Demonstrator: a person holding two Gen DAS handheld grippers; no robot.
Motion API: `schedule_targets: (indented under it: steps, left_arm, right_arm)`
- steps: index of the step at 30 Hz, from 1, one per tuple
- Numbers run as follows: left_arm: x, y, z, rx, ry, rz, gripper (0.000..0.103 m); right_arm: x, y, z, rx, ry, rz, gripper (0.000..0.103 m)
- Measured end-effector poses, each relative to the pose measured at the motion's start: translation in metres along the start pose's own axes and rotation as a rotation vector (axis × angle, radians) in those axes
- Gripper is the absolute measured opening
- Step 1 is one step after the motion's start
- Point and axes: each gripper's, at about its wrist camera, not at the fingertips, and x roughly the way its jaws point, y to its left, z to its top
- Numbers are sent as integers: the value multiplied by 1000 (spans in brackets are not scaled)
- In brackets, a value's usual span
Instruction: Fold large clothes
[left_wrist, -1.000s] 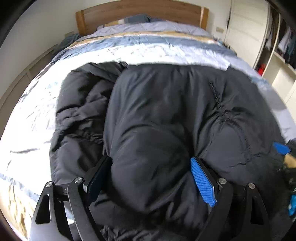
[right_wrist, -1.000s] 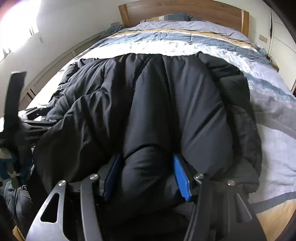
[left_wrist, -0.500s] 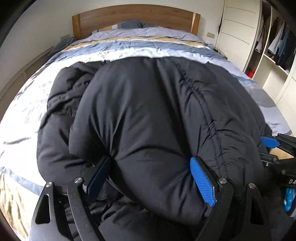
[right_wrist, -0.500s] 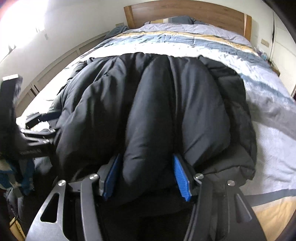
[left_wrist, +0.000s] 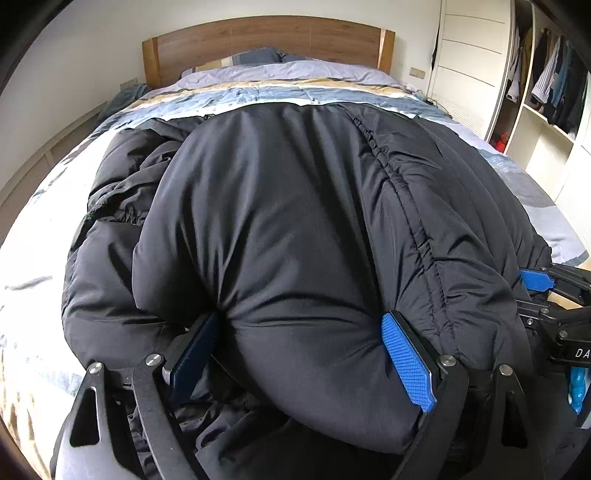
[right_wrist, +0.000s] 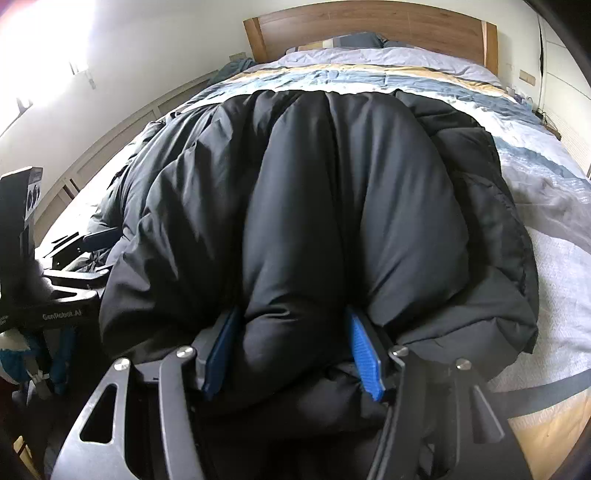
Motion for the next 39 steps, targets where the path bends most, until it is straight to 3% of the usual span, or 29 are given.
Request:
schedule_targets:
  steps: [16,28,39]
  left_arm:
    - [-22,5,-15,-19,11,36,88]
    - [-82,-3,-32,8,-61,69,88]
    - [-161,-18,-56,27,-175,36,88]
  right_arm:
    - [-21,12,-3,88,27,-76,58]
    - [-61,17,-21,174,-13,-73,58]
    - [-126,26,-60,202,-65,-82,58]
